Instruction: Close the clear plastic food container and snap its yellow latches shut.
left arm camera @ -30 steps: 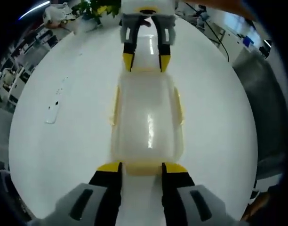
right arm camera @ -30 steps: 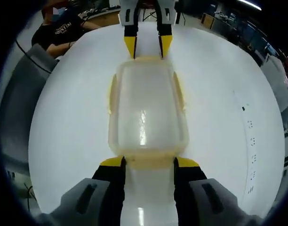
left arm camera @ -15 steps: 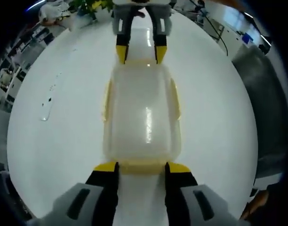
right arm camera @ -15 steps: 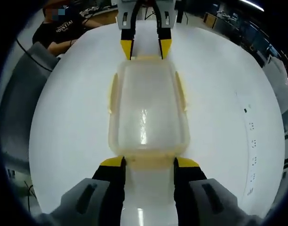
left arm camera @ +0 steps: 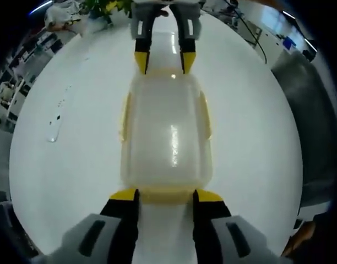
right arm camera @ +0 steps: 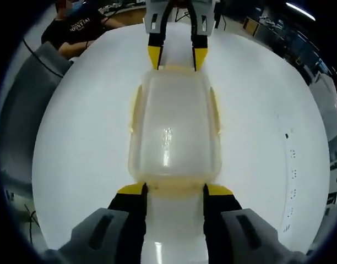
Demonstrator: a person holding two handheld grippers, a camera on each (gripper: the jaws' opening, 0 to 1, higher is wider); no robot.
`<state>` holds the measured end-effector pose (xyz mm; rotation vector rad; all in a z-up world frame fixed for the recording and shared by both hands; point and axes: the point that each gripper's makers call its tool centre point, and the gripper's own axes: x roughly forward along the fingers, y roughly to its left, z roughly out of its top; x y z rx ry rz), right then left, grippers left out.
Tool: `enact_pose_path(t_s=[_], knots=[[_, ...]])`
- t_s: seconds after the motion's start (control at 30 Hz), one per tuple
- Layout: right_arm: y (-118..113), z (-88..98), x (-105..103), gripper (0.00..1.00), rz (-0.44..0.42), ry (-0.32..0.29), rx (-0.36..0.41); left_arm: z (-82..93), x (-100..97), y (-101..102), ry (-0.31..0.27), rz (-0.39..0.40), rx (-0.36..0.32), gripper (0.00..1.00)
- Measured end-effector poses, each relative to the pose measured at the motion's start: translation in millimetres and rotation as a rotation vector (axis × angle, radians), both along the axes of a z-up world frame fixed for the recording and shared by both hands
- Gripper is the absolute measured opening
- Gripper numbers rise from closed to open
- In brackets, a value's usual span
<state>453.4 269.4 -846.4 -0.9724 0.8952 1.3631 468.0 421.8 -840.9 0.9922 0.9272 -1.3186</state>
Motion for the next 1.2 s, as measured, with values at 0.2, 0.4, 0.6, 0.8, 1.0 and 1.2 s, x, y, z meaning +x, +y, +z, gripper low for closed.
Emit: enact_pose_path(t_s=[0.2,0.4,0.6,0.8,1.0,1.2], knots=[[-1,0.4,1,0.36,0.012,-0.013,-0.005,-0.4,-2.3,1,-0.007,0.020,0.011,0.32],[-1,3.8,-6,0.36,0.017,-0.003,0.018,0.2,-9.1,2,0.001,-0.006,-0.001,0.33],[-4,14.7,-12,0.36,0.027,-0.015,0.017,10.6,-17.7,-3,0.001,0.009,-0.028,0.33],[-9,36.5,-19,0.36,0.025,-0.031,0.038,29.8,-24.3,-6,-0.014,0.006,-0.043,0.33],[-20,60.5,-26,0.36,0.018,-0.061,0.050,50.0,-32.8,-16,-0.041,-0.002,-0.054,0.33],[-36,76.1,-32,0.36,0.008,-0.084,0.055,71.0,-42.0,-33,-0.070,-0.018,-0.059,0.33]])
